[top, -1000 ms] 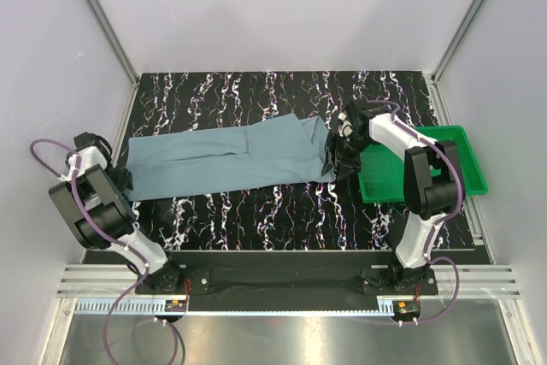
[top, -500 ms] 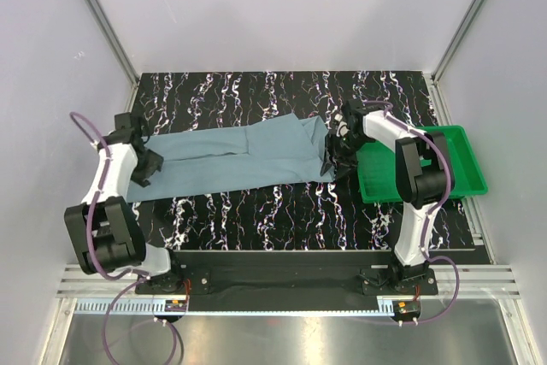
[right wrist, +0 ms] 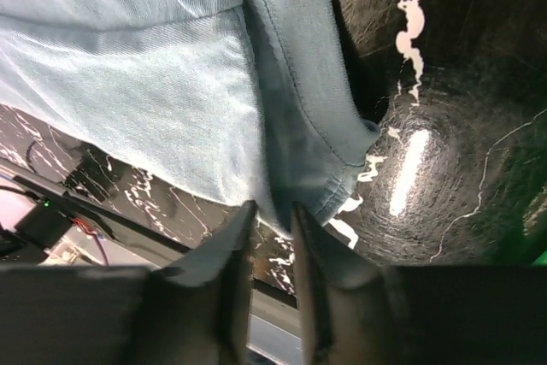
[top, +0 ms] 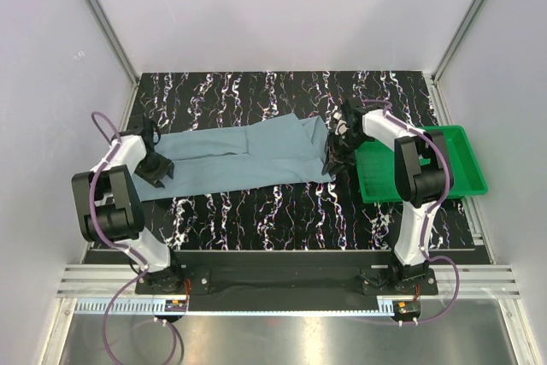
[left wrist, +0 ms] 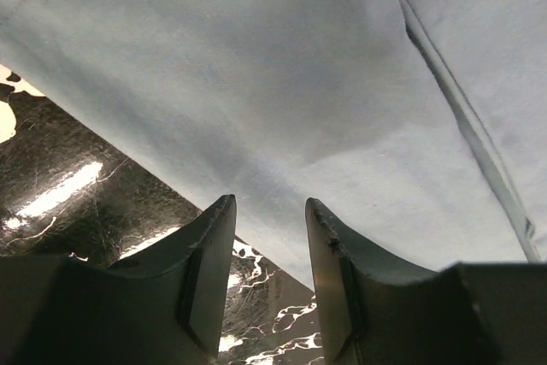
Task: Fold and stack the t-shirts
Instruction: Fold the tshirt
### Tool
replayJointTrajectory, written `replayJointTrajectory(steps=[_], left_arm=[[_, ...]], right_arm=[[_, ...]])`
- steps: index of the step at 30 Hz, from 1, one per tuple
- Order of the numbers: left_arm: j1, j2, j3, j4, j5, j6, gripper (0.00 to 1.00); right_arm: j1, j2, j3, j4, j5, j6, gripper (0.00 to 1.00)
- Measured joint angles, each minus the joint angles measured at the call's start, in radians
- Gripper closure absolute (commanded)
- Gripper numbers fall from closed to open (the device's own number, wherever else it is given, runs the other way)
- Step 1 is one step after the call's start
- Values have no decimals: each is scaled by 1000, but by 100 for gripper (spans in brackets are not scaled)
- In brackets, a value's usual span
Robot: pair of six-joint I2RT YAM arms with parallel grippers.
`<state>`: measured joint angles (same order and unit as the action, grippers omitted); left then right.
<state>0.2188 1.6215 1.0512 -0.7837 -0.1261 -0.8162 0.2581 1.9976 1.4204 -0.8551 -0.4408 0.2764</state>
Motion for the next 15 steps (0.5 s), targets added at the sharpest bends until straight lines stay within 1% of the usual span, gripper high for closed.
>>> replayJointTrajectory(steps=[1,2,9,15], left_arm=[[0,6,2,0,0,1,57],[0,19,3,0,1,5,57],[14,88,4,-10,2,20,57],[48,106,4,-17,6,39,57]], right_arm=[[0,0,0,0,-1,1,81],[0,0,0,-2,-4,2,100],[0,-9,-4,-22,-20,5,100],[-3,-80,-65,-37,21,-4,100]])
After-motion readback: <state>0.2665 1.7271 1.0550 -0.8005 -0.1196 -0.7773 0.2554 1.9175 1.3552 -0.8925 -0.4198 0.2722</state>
